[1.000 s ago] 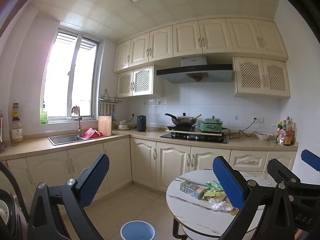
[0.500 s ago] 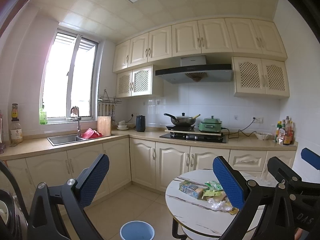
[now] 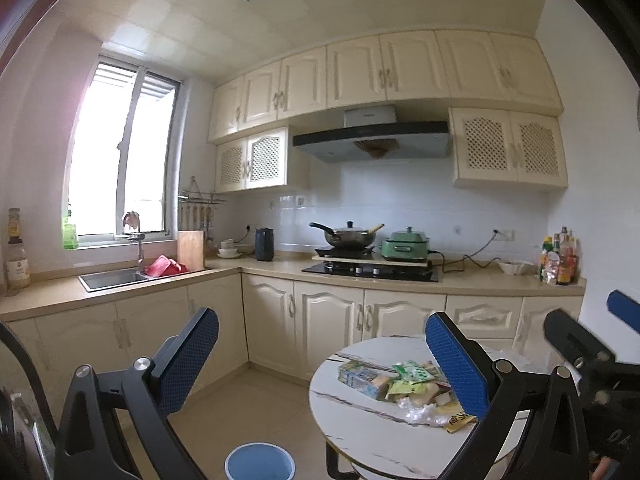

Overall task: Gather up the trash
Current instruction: 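Move the left tool to the clear plastic wrap and close on it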

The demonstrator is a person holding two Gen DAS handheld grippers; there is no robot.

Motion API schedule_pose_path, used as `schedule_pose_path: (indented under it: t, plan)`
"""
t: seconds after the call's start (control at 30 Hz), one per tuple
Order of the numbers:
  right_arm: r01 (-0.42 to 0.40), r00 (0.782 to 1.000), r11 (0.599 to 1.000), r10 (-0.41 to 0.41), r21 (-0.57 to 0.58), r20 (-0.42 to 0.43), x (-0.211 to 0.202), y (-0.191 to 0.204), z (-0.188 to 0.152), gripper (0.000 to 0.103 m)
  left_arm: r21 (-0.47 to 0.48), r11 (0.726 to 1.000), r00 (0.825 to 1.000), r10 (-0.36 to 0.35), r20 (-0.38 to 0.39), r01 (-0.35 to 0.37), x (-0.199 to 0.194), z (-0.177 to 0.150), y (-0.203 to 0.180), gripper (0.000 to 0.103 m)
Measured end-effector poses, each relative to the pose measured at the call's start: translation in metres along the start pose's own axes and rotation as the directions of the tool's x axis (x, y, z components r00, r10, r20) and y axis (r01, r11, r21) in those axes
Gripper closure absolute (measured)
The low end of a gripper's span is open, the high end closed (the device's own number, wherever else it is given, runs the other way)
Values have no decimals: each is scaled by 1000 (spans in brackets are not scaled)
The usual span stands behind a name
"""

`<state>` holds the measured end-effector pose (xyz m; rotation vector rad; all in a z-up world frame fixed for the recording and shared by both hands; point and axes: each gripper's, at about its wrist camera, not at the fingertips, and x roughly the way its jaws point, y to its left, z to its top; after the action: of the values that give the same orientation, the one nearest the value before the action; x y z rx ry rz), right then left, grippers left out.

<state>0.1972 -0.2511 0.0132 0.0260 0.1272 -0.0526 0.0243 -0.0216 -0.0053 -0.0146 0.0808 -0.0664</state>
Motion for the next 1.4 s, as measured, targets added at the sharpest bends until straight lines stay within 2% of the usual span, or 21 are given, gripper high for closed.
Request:
schedule_pose_path:
  t: [0.1, 0.17, 0.23, 0.33, 0.5, 0.57, 0.63, 0.7, 0.77, 0.9, 0.93, 1.03, 1.07, 1.13, 1.3, 1.4]
  plan:
    - [0, 999, 1000, -1, 18, 53, 1, -14, -4, 0, 1, 1000, 999, -26, 33, 26, 19, -4, -3, 0]
    - [24, 997, 1000, -26, 18, 79, 3, -24, -9, 0, 20, 999, 999, -31, 19, 30, 39, -13, -4, 1]
    - [58, 995, 998, -59, 20, 75, 12, -34, -16, 0, 31, 999, 999, -38, -32, 39, 65, -22, -4, 1]
    - [91, 996, 995, -92, 36, 11, 34, -53, -28, 0, 37, 998, 990, -45, -135, 51, 112, -34, -4, 1]
    - [151, 983, 985, -142, 77, -117, 75, -93, -55, 0, 45, 997, 953, -39, -299, 55, 187, -57, -2, 1]
    - [173, 974, 980, -155, 94, -167, 92, -110, -67, 0, 43, 996, 933, -57, -354, 77, 217, -65, -6, 1]
    - [189, 962, 976, -163, 104, -218, 110, -123, -80, 0, 42, 992, 898, -87, -431, 116, 253, -75, -9, 1]
    - [206, 950, 972, -172, 112, -260, 127, -135, -92, 0, 36, 988, 854, -112, -509, 151, 291, -85, -14, 1]
    - [224, 935, 967, -180, 117, -304, 146, -147, -104, 0, 19, 991, 811, -100, -577, 136, 335, -88, -22, 1]
    - [227, 898, 965, -156, 129, -411, 189, -167, -131, 0, -34, 991, 745, -122, -656, 131, 394, -100, -33, 1]
    - [227, 891, 965, -150, 134, -429, 196, -170, -137, 0, -40, 988, 732, -137, -667, 148, 406, -101, -39, 1]
    - [225, 864, 965, -133, 135, -485, 218, -177, -158, 0, -40, 983, 714, -160, -682, 182, 426, -103, -57, 1]
    - [230, 856, 964, -136, 132, -498, 224, -179, -164, 0, -58, 977, 701, -188, -688, 205, 436, -107, -67, 1]
    - [235, 840, 963, -133, 132, -526, 232, -183, -176, 0, -84, 964, 663, -235, -710, 252, 454, -112, -86, 1]
    - [235, 817, 959, -108, 156, -566, 244, -191, -195, 0, -101, 962, 606, -239, -759, 253, 507, -128, -111, 1]
    - [220, 811, 961, -87, 165, -578, 247, -190, -202, 0, -91, 968, 604, -218, -766, 233, 535, -133, -123, 1]
